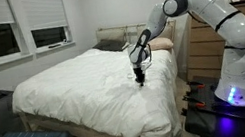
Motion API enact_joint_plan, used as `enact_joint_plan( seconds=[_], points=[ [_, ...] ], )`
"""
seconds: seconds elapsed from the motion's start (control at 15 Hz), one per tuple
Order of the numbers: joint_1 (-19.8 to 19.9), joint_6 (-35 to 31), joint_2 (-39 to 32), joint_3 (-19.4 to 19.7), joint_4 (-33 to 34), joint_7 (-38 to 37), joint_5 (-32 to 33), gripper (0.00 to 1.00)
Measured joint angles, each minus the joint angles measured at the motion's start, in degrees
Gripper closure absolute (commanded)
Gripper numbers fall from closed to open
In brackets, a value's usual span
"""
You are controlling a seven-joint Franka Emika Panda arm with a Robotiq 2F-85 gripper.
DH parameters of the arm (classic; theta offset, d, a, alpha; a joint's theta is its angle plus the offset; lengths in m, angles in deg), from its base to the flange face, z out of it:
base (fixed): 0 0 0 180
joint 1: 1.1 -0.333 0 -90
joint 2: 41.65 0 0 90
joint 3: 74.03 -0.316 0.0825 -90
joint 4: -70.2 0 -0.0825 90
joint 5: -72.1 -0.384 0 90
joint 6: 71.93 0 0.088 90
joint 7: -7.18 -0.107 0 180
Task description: Take the objects from the bed and put them in the bottle
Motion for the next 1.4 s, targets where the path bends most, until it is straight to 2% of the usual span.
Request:
enact_joint_plan(
  seconds=[0.6, 0.67, 0.8, 1.27, 1.4],
  points=[
    [-0.33, 0.94, 3.55, -0.82, -0.44, 0.0, 0.0, 1.0],
    [-0.35, 1.11, 4.06, -0.82, -0.6, 0.0, 0.0, 0.74],
    [-0.34, 1.66, 4.76, -0.82, -0.87, 0.0, 0.0, 0.66],
    [-0.21, 3.49, 4.86, -0.74, -1.18, 0.0, 0.0, 0.14],
    [-0.21, 3.74, 4.74, -0.65, -1.26, 0.0, 0.0, 0.07]
  ],
)
